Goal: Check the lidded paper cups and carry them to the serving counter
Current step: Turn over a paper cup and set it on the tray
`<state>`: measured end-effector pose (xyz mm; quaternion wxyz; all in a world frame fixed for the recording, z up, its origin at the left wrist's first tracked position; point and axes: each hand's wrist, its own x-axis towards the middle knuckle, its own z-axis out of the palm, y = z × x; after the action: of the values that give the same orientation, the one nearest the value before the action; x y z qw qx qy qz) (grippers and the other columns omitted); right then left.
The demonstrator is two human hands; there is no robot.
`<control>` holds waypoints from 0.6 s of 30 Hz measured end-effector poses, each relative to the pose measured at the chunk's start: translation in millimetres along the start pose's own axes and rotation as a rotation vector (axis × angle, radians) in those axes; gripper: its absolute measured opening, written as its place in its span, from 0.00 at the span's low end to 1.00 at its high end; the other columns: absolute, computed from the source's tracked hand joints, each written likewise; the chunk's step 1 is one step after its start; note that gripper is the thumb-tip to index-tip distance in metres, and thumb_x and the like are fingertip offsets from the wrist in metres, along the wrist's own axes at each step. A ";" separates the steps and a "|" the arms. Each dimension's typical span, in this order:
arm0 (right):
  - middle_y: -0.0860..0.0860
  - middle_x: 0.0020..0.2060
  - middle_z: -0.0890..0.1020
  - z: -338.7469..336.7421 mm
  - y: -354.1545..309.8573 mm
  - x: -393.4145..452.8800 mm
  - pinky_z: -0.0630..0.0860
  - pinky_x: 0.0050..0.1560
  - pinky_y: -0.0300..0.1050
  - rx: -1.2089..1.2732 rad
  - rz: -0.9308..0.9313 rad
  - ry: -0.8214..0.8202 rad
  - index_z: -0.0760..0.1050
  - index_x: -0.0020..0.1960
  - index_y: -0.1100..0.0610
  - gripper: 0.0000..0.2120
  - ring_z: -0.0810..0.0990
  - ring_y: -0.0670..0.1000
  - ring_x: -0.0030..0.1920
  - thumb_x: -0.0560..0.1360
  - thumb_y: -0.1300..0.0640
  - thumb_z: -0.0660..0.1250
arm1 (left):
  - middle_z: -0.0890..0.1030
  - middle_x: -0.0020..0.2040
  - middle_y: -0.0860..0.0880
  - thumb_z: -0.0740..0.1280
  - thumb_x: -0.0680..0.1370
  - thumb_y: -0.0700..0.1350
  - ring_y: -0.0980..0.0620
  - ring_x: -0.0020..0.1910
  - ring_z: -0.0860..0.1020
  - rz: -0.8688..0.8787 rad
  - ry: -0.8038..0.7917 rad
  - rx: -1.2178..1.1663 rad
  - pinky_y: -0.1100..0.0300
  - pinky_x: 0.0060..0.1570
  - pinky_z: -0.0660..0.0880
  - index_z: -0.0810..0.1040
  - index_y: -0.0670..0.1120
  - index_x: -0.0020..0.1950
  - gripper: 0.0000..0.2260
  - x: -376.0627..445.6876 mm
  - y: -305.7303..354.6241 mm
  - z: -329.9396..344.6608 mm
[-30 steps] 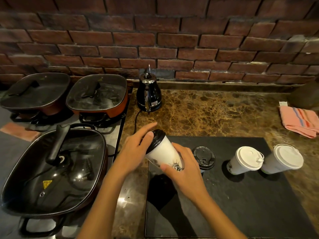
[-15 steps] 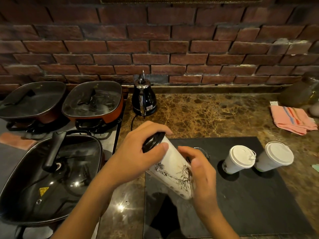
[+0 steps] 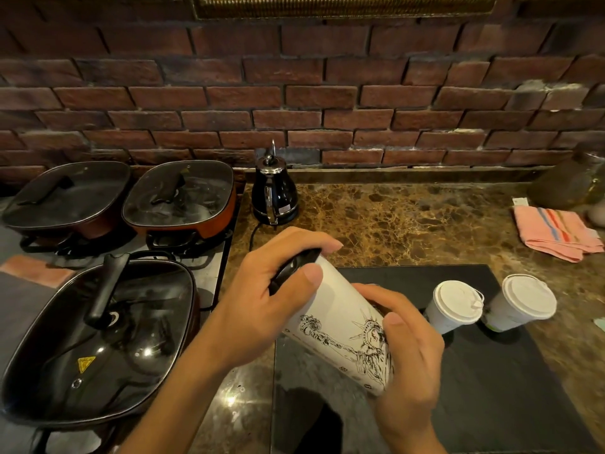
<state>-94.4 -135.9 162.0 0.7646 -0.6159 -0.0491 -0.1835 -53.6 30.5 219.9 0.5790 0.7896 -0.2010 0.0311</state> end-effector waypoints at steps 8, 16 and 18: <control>0.58 0.42 0.87 -2.8 -4.6 2.2 0.78 0.38 0.41 0.001 0.052 0.006 0.83 0.51 0.61 0.18 0.85 0.55 0.41 0.76 0.62 0.55 | 0.80 0.55 0.51 0.61 0.78 0.51 0.46 0.55 0.79 0.139 0.026 0.051 0.62 0.50 0.74 0.80 0.46 0.61 0.17 3.5 0.0 4.0; 0.47 0.53 0.84 -8.5 -0.8 44.8 0.80 0.48 0.51 -0.264 0.107 -0.100 0.82 0.55 0.49 0.19 0.83 0.50 0.53 0.75 0.42 0.58 | 0.83 0.53 0.50 0.61 0.76 0.59 0.46 0.51 0.81 -0.138 0.224 -0.107 0.46 0.47 0.77 0.82 0.49 0.57 0.18 20.5 -24.4 7.6; 0.41 0.56 0.82 -8.9 -2.7 49.1 0.76 0.53 0.36 -0.352 0.037 -0.157 0.79 0.57 0.45 0.16 0.80 0.44 0.59 0.73 0.43 0.61 | 0.83 0.53 0.48 0.62 0.76 0.59 0.42 0.51 0.82 -0.193 0.277 -0.166 0.41 0.46 0.79 0.82 0.51 0.57 0.18 25.2 -28.4 6.9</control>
<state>-51.1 -155.7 177.2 0.6422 -0.7533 -0.0645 -0.1264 -21.8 24.1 199.2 0.6644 0.7430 -0.0447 0.0674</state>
